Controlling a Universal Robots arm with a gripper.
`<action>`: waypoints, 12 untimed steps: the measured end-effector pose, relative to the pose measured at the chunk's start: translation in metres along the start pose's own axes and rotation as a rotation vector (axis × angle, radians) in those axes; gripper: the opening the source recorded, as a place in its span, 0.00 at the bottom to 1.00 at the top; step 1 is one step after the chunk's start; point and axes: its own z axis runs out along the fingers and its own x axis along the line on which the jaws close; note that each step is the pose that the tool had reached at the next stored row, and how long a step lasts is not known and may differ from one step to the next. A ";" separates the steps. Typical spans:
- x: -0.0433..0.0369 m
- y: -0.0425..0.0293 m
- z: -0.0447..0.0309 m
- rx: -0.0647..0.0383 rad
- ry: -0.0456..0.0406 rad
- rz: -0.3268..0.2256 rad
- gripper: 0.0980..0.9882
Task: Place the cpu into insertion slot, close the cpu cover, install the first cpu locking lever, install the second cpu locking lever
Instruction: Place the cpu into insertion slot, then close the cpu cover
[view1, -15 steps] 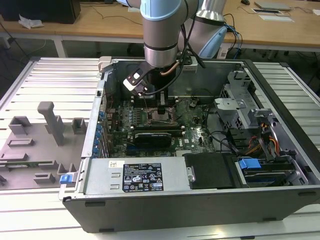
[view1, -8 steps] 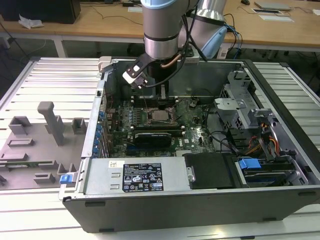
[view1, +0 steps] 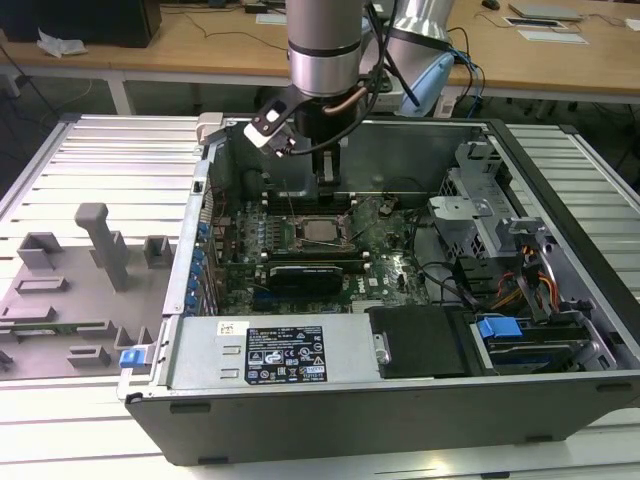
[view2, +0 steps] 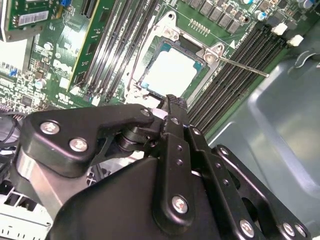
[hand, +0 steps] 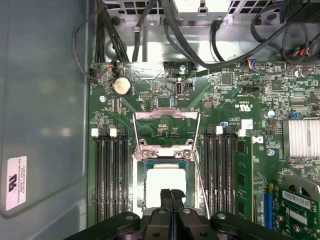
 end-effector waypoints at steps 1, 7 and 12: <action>0.0000 0.0000 0.0001 0.000 0.0002 0.000 0.01; 0.0000 0.0000 -0.0001 0.000 0.0001 0.000 0.01; 0.0000 0.0000 -0.0002 0.000 0.0001 0.000 0.01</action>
